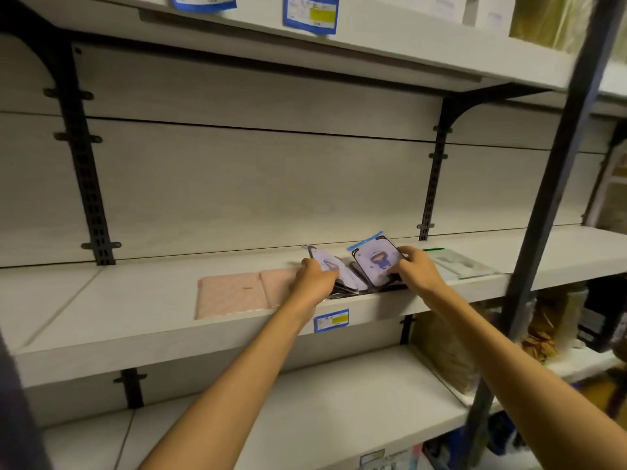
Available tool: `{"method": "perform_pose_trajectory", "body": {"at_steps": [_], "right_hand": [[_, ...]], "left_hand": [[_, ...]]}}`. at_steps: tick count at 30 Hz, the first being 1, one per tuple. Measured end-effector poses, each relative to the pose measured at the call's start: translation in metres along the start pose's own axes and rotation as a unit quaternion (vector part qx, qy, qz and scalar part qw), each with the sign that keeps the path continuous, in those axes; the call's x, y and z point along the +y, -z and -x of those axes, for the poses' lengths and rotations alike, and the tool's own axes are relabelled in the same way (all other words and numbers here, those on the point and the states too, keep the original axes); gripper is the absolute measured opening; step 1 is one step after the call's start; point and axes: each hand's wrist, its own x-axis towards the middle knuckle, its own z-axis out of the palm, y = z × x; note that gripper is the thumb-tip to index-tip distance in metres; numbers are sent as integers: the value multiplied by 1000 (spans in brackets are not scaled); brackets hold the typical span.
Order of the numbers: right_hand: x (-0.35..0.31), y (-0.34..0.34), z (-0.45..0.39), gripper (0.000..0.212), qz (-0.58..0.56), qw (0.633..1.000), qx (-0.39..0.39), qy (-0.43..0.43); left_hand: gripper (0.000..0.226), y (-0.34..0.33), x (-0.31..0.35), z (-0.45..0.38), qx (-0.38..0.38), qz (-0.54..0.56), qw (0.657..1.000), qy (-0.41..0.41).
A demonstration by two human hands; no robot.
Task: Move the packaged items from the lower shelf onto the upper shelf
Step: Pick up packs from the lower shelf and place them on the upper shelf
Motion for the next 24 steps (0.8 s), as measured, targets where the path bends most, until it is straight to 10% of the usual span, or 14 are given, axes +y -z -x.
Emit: {"method": "perform_pose_trajectory", "body": {"at_steps": [8, 24], "right_hand": [[24, -7, -9, 39, 277, 956, 23, 98], [39, -5, -7, 51, 247, 960, -9, 131]], "left_hand": [[82, -16, -5, 2, 43, -282, 958, -41], [61, -21, -17, 3, 73, -419, 892, -152]]}}
